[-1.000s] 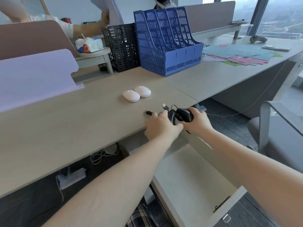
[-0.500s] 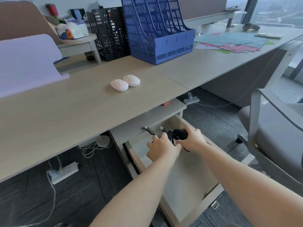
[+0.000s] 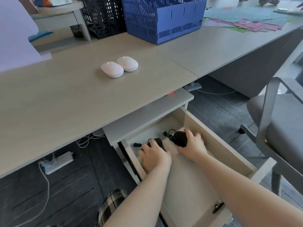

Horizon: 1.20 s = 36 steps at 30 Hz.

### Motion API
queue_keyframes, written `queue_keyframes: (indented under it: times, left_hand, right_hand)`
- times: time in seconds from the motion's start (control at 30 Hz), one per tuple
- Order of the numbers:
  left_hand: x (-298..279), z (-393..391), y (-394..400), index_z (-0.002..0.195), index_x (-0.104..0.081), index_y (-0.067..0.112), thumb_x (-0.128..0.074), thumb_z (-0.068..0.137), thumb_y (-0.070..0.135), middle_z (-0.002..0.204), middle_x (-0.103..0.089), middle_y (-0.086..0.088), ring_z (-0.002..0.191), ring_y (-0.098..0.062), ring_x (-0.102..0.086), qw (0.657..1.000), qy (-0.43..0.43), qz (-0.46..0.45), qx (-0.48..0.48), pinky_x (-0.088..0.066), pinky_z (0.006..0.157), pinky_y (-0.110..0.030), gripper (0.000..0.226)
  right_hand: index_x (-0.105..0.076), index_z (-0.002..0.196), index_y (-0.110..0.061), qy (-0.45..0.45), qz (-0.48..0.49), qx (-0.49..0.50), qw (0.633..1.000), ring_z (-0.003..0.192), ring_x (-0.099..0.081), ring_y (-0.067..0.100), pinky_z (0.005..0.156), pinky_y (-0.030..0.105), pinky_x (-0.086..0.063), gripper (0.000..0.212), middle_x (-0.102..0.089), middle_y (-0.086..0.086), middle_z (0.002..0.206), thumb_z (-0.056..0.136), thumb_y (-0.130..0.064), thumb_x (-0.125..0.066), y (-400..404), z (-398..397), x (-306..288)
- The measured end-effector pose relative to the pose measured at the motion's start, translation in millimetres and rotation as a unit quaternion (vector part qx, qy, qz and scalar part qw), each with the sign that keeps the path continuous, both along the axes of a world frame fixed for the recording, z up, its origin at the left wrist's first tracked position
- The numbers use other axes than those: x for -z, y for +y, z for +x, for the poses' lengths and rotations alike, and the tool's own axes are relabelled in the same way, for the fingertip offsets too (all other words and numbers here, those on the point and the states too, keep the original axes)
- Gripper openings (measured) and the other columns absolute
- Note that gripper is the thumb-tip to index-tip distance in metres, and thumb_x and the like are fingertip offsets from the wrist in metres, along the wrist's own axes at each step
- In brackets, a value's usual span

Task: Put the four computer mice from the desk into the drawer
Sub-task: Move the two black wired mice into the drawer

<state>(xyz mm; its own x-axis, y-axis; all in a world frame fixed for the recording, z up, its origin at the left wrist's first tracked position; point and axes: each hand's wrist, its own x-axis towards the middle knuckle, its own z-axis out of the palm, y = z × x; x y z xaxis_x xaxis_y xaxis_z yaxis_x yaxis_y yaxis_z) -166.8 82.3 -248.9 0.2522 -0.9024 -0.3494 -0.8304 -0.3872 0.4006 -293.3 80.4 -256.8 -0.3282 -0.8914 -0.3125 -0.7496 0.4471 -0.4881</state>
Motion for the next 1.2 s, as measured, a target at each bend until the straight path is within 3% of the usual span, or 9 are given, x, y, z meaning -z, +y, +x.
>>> queue_keyframes:
  times: [0.23, 0.33, 0.6, 0.93, 1.2]
  left_hand:
    - [13.5, -6.4, -7.2, 0.137, -0.038, 0.024, -0.049, 0.091, 0.044, 0.14, -0.032, -0.009, 0.126, -0.03, -0.031, 0.997, 0.061, -0.002, -0.044, -0.046, 0.087, -0.045, 0.051]
    - [15.1, -3.8, -8.8, 0.138, -0.04, 0.023, -0.041, 0.096, 0.039, 0.138, -0.034, -0.011, 0.125, -0.03, -0.032, 0.995, 0.078, -0.006, -0.054, -0.045, 0.087, -0.043, 0.045]
    - [11.8, -3.9, -9.0, 0.123, -0.05, 0.014, -0.052, 0.091, 0.046, 0.128, -0.043, -0.014, 0.115, -0.033, -0.05, 0.993, 0.115, 0.007, -0.034, -0.048, 0.079, -0.04, 0.046]
    - [12.7, 4.0, -8.4, 0.126, -0.047, 0.014, -0.04, 0.094, 0.053, 0.123, -0.047, -0.01, 0.115, -0.027, -0.047, 0.998, 0.009, 0.0, 0.059, -0.049, 0.085, -0.043, 0.051]
    - [-29.5, 17.5, -12.7, 0.119, -0.052, 0.013, -0.036, 0.097, 0.045, 0.125, -0.049, -0.01, 0.119, -0.029, -0.045, 0.992, -0.043, -0.028, 0.113, -0.043, 0.091, -0.041, 0.043]
  right_hand:
    - [-0.036, 0.141, -0.023, -0.062, -0.026, -0.044, 0.997, 0.126, -0.045, 0.03, 0.103, 0.031, -0.039, 0.079, -0.045, 0.014, 0.131, 0.073, -0.033, -0.075, -9.7, 9.2, 10.6]
    - [-0.036, 0.143, -0.017, -0.053, -0.035, -0.067, 0.996, 0.127, -0.045, 0.027, 0.101, 0.027, -0.037, 0.07, -0.05, 0.014, 0.133, 0.083, -0.036, -0.066, -12.3, 9.8, 8.6]
    - [-0.041, 0.142, -0.015, -0.046, -0.034, -0.076, 0.995, 0.127, -0.047, 0.026, 0.101, 0.029, -0.039, 0.056, -0.053, 0.013, 0.135, 0.09, -0.028, -0.058, -13.6, -2.3, 1.4]
    - [-0.04, 0.142, -0.018, -0.022, -0.029, -0.104, 0.994, 0.124, -0.05, 0.026, 0.101, 0.034, -0.043, 0.056, -0.049, 0.011, 0.137, 0.09, -0.03, -0.056, -11.7, -5.6, -2.3]
    - [-0.056, 0.125, -0.017, 0.038, -0.041, -0.134, 0.989, 0.116, -0.055, 0.026, 0.096, 0.037, -0.048, 0.036, -0.056, 0.006, 0.125, 0.093, -0.032, -0.051, -5.1, -4.0, -38.6]
